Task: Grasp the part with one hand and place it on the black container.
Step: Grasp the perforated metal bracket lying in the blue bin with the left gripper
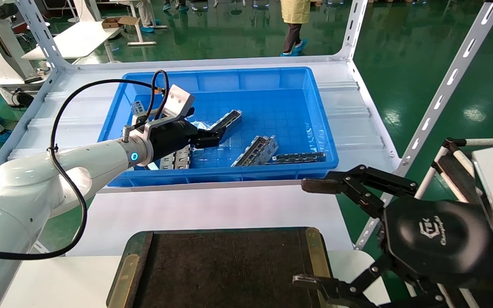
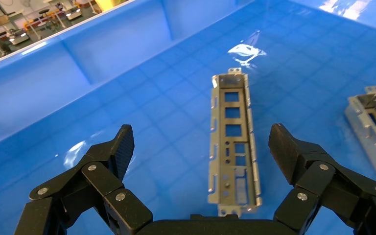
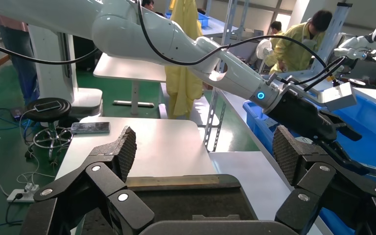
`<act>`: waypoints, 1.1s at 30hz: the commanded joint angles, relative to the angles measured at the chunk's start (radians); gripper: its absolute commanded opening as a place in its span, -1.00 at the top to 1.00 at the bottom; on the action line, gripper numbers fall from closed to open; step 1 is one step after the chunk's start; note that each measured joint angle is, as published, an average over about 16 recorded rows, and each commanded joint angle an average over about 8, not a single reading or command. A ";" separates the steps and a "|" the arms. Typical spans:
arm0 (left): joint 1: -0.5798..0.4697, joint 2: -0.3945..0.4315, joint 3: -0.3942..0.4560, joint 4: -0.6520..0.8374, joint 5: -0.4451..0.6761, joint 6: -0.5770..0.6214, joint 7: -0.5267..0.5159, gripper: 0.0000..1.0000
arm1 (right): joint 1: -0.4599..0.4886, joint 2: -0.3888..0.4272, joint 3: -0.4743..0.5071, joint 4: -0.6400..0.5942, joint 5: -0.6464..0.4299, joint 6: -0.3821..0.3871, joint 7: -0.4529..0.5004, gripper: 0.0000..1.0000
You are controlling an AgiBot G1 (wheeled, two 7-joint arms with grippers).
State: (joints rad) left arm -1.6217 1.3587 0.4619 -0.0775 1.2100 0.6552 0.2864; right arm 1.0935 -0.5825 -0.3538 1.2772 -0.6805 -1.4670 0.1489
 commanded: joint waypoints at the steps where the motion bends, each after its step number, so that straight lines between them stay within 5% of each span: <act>1: 0.006 0.002 0.001 -0.009 -0.005 -0.007 -0.008 0.70 | 0.000 0.000 0.000 0.000 0.000 0.000 0.000 0.91; 4: 0.014 0.002 0.009 -0.020 -0.006 -0.009 -0.021 1.00 | 0.000 0.000 0.000 0.000 0.000 0.000 0.000 1.00; 33: 0.058 0.003 0.103 -0.074 -0.058 -0.045 -0.113 1.00 | 0.000 0.000 -0.001 0.000 0.000 0.000 0.000 1.00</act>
State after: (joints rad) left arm -1.5646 1.3618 0.5648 -0.1515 1.1517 0.6093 0.1747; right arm 1.0937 -0.5823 -0.3544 1.2772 -0.6801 -1.4667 0.1486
